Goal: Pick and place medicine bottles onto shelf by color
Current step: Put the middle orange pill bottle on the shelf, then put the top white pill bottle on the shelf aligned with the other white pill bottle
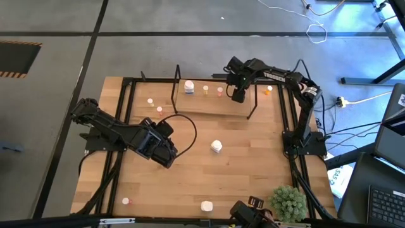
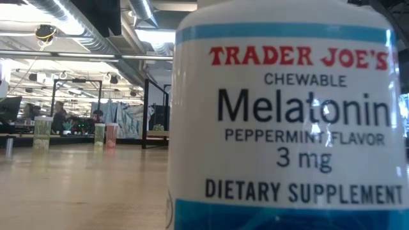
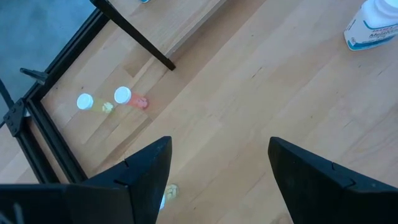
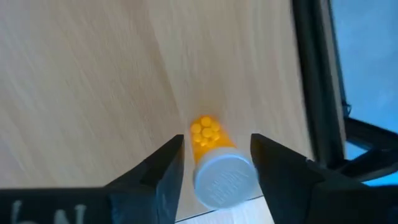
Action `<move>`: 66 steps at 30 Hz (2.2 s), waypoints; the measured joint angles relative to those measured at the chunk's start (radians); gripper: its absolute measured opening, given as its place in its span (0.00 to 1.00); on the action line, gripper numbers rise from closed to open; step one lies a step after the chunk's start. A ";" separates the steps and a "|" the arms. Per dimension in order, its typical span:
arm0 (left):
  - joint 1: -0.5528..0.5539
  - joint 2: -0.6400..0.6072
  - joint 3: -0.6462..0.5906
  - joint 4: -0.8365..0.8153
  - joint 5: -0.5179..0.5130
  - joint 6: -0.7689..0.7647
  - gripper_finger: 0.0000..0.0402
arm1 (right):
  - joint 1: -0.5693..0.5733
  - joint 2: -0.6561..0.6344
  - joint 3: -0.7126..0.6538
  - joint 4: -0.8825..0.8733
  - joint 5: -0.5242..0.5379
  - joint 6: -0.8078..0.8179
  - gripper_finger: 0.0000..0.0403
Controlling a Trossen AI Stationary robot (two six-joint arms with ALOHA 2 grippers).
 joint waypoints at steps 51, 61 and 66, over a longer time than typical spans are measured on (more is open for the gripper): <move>-0.075 0.000 0.000 -0.045 0.053 -0.002 0.65 | 0.431 -0.504 -0.023 -0.076 -0.079 0.126 0.49; -0.188 0.000 0.000 -0.045 0.090 -0.068 0.65 | 0.708 -0.570 -0.223 0.093 -0.079 0.127 0.49; -0.258 0.000 0.000 -0.045 0.123 -0.142 0.65 | 0.819 -0.568 -0.274 0.213 -0.040 0.163 0.49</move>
